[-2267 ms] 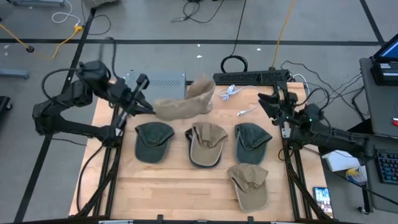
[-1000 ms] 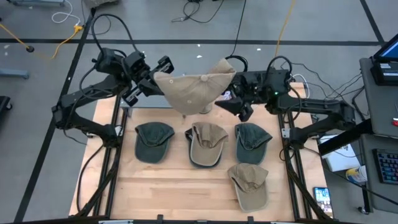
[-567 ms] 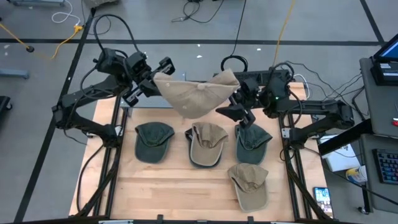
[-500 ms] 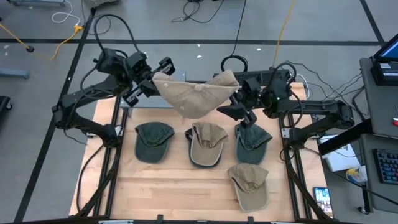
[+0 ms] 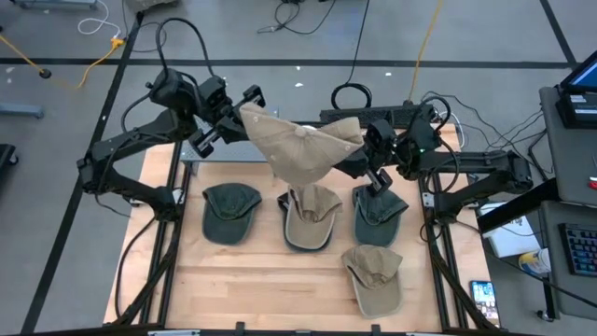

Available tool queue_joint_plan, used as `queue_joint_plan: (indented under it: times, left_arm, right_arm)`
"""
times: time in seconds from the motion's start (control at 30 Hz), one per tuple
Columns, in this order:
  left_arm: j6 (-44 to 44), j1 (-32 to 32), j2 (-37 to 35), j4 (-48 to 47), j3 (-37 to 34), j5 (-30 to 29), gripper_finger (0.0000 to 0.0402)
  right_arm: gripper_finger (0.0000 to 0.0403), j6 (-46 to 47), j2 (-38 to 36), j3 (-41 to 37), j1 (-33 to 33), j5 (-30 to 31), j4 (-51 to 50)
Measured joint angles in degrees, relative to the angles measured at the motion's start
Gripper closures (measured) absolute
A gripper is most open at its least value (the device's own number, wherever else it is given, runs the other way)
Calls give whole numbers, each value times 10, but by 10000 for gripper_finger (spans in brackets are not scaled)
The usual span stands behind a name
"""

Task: Pick & Place hat
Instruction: Put the left brown cap on the shelf

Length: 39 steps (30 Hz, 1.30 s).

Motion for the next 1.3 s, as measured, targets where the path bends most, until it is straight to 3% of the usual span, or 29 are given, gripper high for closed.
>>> queue_joint_plan:
  times: [0.27, 0.63, 0.97, 1.3]
  left_arm:
    - [-112, 41, -4, -7, -1, -9, 350]
    - [-120, 66, -26, -13, -1, -16, 257]
    - [12, 87, -82, -218, 0, -39, 241]
    - [145, 84, -117, -448, 0, -131, 240]
  right_arm:
    - [397, 49, -6, 0, -6, 22, -15]
    - [397, 151, -74, 0, -29, 48, -166]
    - [397, 256, -132, 0, -33, 70, -368]
    - [397, 273, -124, -2, -33, 59, -474]
